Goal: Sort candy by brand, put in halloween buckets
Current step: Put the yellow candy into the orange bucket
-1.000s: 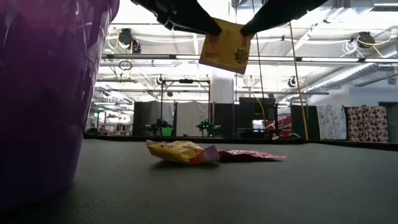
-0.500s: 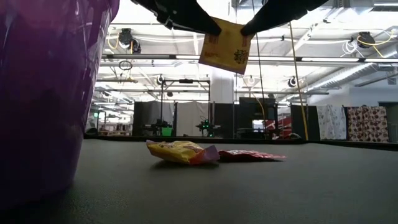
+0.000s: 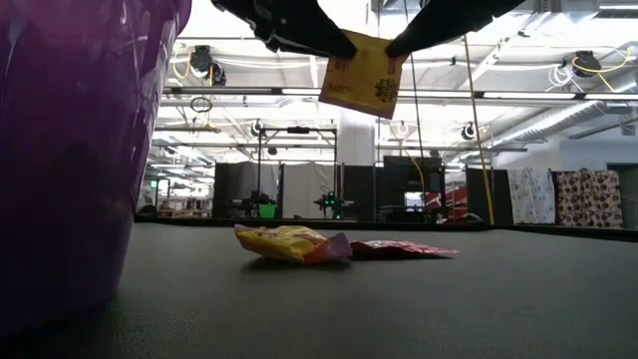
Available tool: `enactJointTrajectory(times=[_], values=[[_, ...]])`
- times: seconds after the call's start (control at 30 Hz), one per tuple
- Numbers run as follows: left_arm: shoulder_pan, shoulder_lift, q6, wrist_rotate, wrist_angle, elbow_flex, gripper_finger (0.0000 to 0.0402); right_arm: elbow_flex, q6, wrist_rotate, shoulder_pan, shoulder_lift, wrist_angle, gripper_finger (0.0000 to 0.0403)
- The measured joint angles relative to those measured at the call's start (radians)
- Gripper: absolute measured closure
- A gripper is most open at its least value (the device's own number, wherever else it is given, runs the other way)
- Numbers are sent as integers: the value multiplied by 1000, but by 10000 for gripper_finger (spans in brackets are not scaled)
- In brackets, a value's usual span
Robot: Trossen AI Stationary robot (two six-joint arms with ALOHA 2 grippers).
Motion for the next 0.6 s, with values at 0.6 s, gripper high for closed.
enactJointTrajectory(times=[0.6], values=[[6, 0, -29, 50, 22, 0, 341, 0, 0, -1, 0, 0, 0, 403]])
